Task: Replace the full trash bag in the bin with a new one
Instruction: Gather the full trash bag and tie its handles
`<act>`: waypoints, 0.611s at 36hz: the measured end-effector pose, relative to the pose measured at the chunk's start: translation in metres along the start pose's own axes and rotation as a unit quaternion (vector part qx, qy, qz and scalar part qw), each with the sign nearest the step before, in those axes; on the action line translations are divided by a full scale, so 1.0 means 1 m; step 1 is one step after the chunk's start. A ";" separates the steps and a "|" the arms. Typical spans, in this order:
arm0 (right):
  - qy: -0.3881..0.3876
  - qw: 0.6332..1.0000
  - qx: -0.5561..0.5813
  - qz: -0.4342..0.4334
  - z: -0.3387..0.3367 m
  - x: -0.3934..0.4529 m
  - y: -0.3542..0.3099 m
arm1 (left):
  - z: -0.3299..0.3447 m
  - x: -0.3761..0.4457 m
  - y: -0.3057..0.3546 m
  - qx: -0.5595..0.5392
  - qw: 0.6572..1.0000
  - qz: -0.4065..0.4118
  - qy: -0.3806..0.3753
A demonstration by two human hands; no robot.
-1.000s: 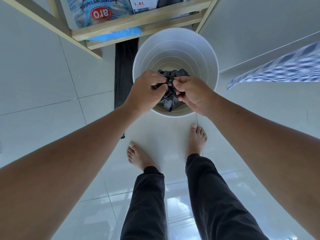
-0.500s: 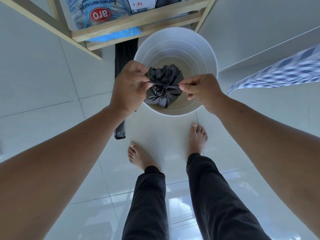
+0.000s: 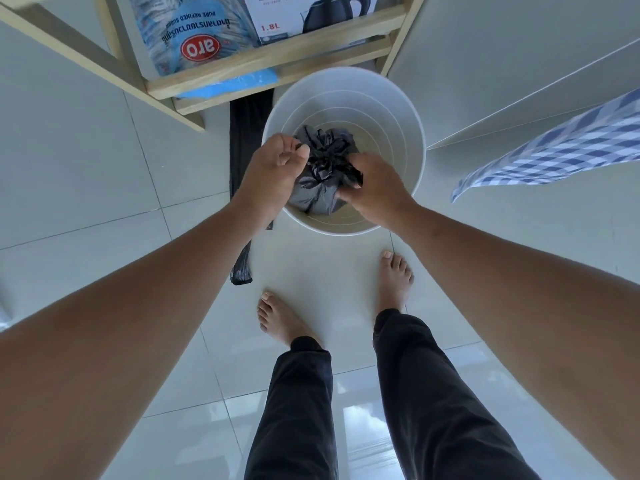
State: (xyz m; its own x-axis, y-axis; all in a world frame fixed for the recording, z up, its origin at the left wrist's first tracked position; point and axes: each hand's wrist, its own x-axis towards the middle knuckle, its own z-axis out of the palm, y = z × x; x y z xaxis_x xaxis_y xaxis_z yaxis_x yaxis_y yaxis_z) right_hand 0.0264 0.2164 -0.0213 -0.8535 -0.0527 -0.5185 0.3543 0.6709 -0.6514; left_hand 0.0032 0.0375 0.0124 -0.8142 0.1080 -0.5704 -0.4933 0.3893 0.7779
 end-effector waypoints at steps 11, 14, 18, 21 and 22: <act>0.019 0.996 0.092 0.012 -0.090 -0.045 -0.045 | -0.001 -0.020 0.078 0.106 0.987 0.110 -0.054; 0.011 0.987 0.157 0.018 -0.128 -0.068 -0.046 | 0.004 -0.024 0.109 0.170 0.973 0.144 -0.058; 0.005 0.964 0.263 0.045 -0.170 -0.104 -0.034 | 0.029 -0.031 0.147 0.142 0.973 0.146 -0.106; -0.003 0.955 0.290 0.066 -0.187 -0.130 -0.015 | 0.057 -0.037 0.161 0.145 0.968 0.134 -0.154; -0.006 0.953 0.293 0.075 -0.189 -0.137 -0.005 | 0.068 -0.040 0.162 0.151 0.965 0.130 -0.170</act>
State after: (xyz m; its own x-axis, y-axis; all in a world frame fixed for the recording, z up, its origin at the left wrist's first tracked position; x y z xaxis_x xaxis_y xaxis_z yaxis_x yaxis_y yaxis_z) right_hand 0.0690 0.3602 0.1580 -0.7733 -0.0007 -0.6341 0.6274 0.1436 -0.7653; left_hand -0.0239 0.1581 0.1432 -0.7258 0.5115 -0.4600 -0.1326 0.5521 0.8232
